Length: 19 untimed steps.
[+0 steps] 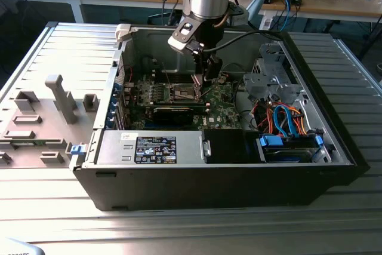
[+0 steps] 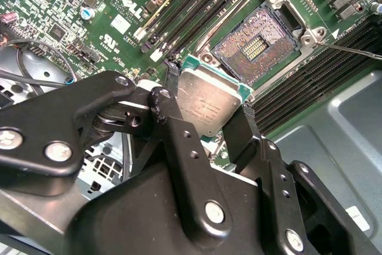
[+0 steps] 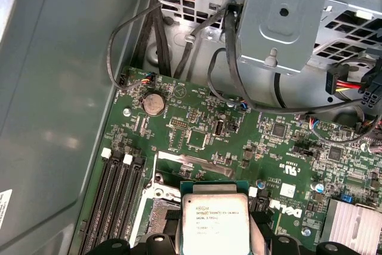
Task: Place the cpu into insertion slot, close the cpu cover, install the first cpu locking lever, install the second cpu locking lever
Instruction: 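Place the cpu into insertion slot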
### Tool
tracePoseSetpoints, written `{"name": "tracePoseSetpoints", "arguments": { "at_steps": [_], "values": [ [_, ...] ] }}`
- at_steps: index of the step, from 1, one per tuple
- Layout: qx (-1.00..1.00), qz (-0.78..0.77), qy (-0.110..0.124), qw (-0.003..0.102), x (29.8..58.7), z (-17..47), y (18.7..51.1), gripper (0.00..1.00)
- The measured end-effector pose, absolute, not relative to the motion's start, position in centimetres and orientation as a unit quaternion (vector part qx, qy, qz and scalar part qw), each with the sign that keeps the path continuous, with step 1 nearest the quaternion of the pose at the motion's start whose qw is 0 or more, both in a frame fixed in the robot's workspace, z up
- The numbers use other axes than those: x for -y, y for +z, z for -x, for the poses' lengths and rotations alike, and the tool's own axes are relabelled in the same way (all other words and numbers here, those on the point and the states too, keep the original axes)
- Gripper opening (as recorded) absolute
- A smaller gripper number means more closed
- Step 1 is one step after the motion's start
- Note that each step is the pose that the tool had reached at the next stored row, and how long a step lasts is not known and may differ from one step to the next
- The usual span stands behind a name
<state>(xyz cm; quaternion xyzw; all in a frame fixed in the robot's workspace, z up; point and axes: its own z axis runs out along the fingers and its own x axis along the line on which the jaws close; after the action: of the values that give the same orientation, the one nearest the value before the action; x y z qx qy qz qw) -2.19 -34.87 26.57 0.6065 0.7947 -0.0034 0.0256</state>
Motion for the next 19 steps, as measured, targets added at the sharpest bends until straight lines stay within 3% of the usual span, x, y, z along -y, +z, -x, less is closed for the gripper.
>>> {"name": "tracePoseSetpoints", "arguments": {
  "at_steps": [19],
  "values": [
    [-0.79,-0.613,-0.004,0.026,34.87,2.19,26.57,0.54]
  ]
}}
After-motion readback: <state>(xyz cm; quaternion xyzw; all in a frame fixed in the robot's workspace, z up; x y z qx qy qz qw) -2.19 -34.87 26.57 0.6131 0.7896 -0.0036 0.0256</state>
